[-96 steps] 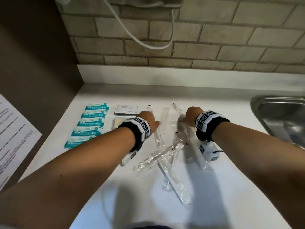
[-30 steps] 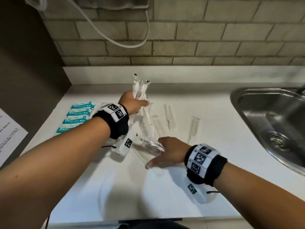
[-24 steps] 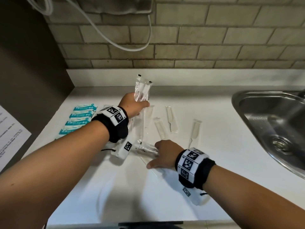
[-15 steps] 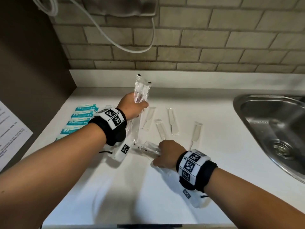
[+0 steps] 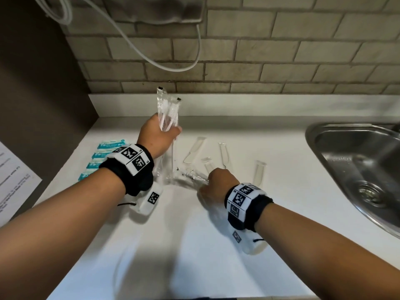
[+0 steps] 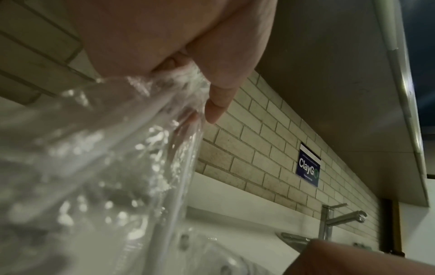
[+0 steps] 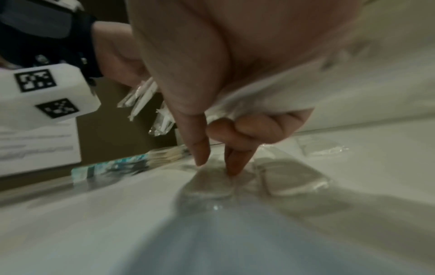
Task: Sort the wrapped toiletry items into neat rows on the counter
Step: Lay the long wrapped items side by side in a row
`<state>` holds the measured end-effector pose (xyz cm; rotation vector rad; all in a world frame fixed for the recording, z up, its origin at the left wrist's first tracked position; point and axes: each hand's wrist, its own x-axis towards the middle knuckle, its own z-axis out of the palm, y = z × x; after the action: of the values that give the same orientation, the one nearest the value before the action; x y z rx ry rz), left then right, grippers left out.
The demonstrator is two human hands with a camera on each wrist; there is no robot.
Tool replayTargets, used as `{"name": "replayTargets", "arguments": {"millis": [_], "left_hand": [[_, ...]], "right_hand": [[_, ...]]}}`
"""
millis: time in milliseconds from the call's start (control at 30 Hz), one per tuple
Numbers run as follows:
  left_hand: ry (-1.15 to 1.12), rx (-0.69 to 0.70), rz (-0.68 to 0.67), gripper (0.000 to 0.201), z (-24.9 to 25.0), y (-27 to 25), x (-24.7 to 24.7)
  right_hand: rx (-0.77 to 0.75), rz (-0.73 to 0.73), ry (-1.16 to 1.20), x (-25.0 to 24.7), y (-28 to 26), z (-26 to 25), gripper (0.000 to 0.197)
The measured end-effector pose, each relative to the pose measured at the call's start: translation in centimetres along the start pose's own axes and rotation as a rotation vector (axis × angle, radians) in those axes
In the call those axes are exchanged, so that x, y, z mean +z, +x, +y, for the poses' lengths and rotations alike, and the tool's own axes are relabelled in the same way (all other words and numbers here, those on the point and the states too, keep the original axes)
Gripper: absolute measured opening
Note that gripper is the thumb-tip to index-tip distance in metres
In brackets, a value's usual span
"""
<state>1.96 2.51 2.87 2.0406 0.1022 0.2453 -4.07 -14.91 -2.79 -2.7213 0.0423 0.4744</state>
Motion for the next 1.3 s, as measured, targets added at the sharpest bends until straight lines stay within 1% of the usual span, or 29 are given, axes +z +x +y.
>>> {"name": "replayTargets", "arguments": {"millis": [133, 200, 300, 367, 467, 533, 567, 600, 667, 700, 800, 933, 1000, 1067, 1133, 1167, 1200, 1233, 1300], "left_hand": [[0.004, 0.009, -0.047, 0.036, 0.0, 0.4, 0.5], [0.003, 0.005, -0.081, 0.036, -0.2, 0.1, 1.5], [0.002, -0.001, -0.124, 0.050, -0.4, -0.2, 2.8], [-0.018, 0.003, -0.131, 0.052, -0.5, -0.1, 3.4], [-0.037, 0.007, -0.137, 0.048, -0.6, 0.0, 3.9], [-0.035, 0.009, -0.147, 0.049, -0.8, 0.0, 3.9], [-0.032, 0.010, -0.150, 0.049, -0.8, 0.1, 3.8], [-0.027, 0.012, -0.149, 0.050, -0.9, 0.2, 3.6], [-0.025, 0.008, -0.144, 0.050, -1.1, 0.3, 3.3], [-0.027, 0.005, -0.142, 0.050, -1.2, 0.3, 3.2], [-0.027, -0.004, -0.144, 0.049, -1.4, 0.2, 3.0], [-0.023, -0.015, -0.147, 0.048, -1.9, 0.4, 2.9], [-0.014, -0.015, -0.147, 0.047, -1.8, 0.6, 3.1], [-0.008, -0.004, -0.158, 0.043, -1.6, 0.6, 3.6], [-0.012, -0.005, -0.198, 0.036, -1.4, 0.7, 4.5], [-0.014, -0.012, -0.223, 0.034, -1.2, 0.7, 5.2], [-0.022, -0.018, -0.236, 0.034, -1.1, 0.6, 5.9], [-0.029, -0.029, -0.240, 0.036, -0.9, 0.6, 6.8], [-0.059, -0.062, -0.245, 0.043, -0.3, 0.4, 9.0]], "right_hand": [[-0.037, 0.040, -0.018, -1.8, 0.9, 1.1, 0.030], [0.036, 0.097, -0.029, -3.0, 1.7, 3.2, 0.037], [0.205, 0.154, -0.083, -4.3, 2.6, 7.0, 0.041], [0.288, 0.119, -0.156, -4.8, 2.8, 8.8, 0.039], [0.328, 0.010, -0.222, -4.1, 2.8, 9.2, 0.042], [0.326, 0.011, -0.184, -2.9, 3.5, 8.4, 0.056], [0.294, 0.018, -0.167, -2.4, 3.8, 7.7, 0.062], [0.262, 0.009, -0.156, -2.2, 4.0, 6.7, 0.062], [0.199, 0.005, -0.130, -2.2, 4.1, 4.9, 0.046], [0.167, 0.008, -0.114, -2.0, 4.3, 4.1, 0.042], [0.122, -0.001, -0.085, -1.2, 5.0, 2.4, 0.039], [0.010, -0.051, -0.070, 0.2, 5.2, 0.3, 0.037], [-0.017, -0.030, -0.025, 0.4, 5.1, 0.0, 0.035], [0.024, 0.051, 0.040, 0.2, 4.6, 0.4, 0.037], [0.047, 0.132, 0.062, -0.7, 4.1, 1.5, 0.052], [0.067, 0.145, 0.069, -1.4, 4.0, 2.5, 0.058], [0.095, 0.163, 0.101, -2.3, 4.0, 3.6, 0.060], [0.130, 0.171, 0.132, -3.3, 4.1, 4.8, 0.056], [0.193, 0.130, 0.181, -5.4, 4.6, 7.6, 0.055]]}}
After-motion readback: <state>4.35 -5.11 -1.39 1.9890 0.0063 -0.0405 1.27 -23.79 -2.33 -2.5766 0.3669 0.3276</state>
